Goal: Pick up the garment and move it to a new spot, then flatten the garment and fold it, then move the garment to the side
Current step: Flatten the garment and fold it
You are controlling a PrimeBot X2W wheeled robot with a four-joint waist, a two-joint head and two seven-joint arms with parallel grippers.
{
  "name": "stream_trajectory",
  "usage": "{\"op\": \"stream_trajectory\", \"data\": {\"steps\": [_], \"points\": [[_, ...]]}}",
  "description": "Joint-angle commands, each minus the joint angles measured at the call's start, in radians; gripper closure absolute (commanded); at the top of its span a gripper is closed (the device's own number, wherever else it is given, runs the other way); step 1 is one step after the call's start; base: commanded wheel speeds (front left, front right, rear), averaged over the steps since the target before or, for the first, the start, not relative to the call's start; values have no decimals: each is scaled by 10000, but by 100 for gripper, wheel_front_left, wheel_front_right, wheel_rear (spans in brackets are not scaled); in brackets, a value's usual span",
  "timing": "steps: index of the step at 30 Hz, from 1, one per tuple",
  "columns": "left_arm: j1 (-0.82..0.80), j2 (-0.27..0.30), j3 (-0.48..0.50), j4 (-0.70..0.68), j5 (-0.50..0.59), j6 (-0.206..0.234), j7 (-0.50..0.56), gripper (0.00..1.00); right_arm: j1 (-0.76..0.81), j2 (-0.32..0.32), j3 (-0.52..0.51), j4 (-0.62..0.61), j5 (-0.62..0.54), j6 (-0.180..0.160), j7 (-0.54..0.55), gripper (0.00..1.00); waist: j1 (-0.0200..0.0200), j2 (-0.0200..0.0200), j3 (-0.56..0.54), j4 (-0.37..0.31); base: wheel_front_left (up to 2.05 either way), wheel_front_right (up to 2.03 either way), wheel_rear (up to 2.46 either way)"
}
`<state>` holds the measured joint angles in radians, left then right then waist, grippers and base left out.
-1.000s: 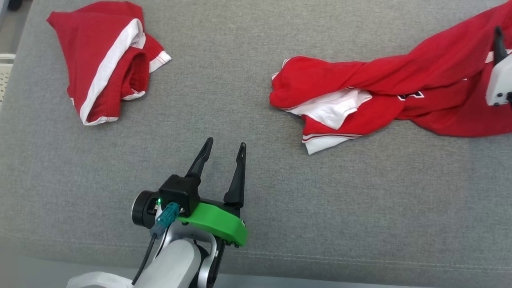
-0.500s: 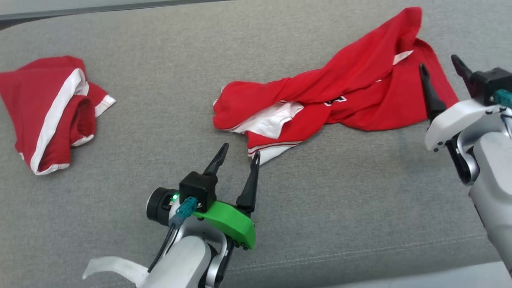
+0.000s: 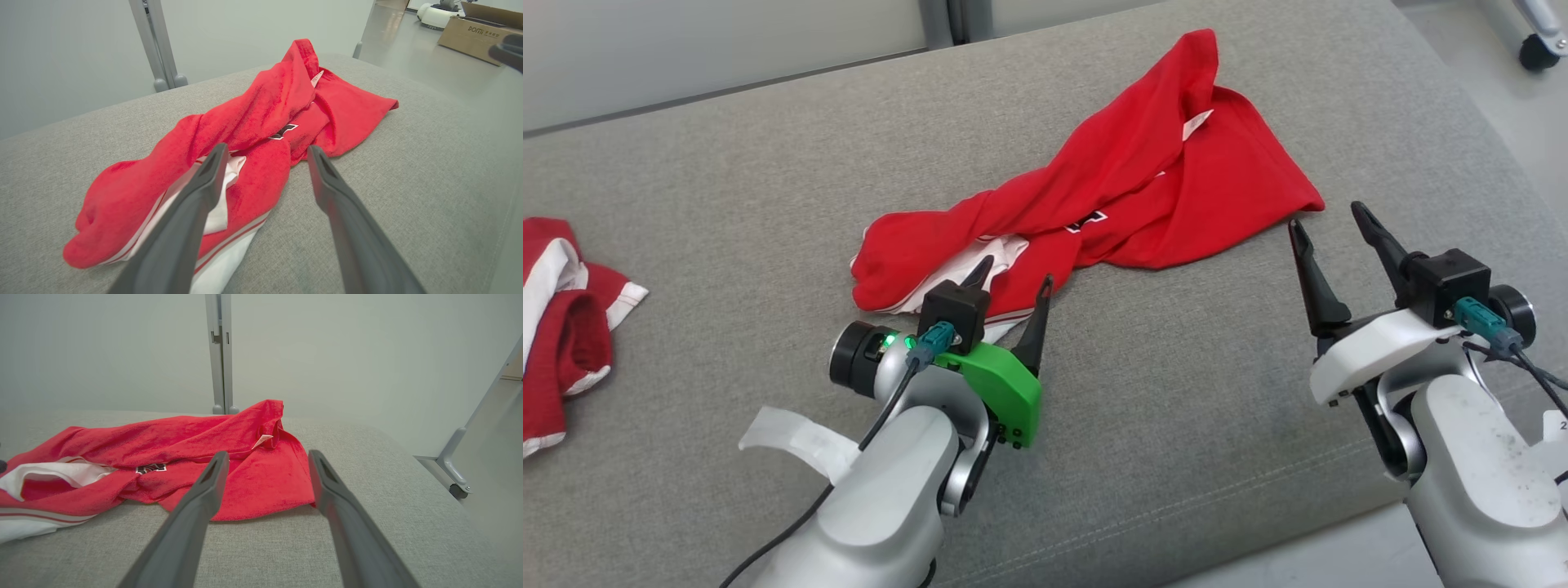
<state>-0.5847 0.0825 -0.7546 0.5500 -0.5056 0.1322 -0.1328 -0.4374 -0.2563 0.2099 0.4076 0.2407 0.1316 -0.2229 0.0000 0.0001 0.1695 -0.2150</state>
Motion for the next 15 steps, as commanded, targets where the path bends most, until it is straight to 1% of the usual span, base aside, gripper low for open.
{"op": "stream_trajectory", "data": {"steps": [1,3,4,8,13,14,15], "points": [[-258,4,32,425,-36,58,7,0,307,216,-142,-289,-82,-15,127,0,0,-1,-3,-329,0,0,0],[-478,-26,100,974,-54,135,-24,0,492,402,-240,-605,-199,-15,241,0,0,-1,30,-428,0,0,0],[-478,-26,100,974,-54,135,-24,0,492,402,-240,-605,-199,-15,241,0,0,-1,30,-428,0,0,0],[-824,-67,227,2003,-90,346,-49,0,785,632,-356,-1114,-352,-15,453,0,0,-1,97,-545,0,0,0],[-1219,-107,306,3174,-148,570,76,0,958,720,-397,-1555,-455,-15,633,0,0,-1,172,-649,0,0,0],[-1293,-119,328,3337,-163,638,53,2,990,720,-391,-1605,-456,-15,654,0,0,-1,180,-665,0,0,0],[-1373,-119,339,3535,-156,674,45,15,1020,715,-390,-1664,-462,-15,687,0,0,-1,186,-677,0,0,0]]}}
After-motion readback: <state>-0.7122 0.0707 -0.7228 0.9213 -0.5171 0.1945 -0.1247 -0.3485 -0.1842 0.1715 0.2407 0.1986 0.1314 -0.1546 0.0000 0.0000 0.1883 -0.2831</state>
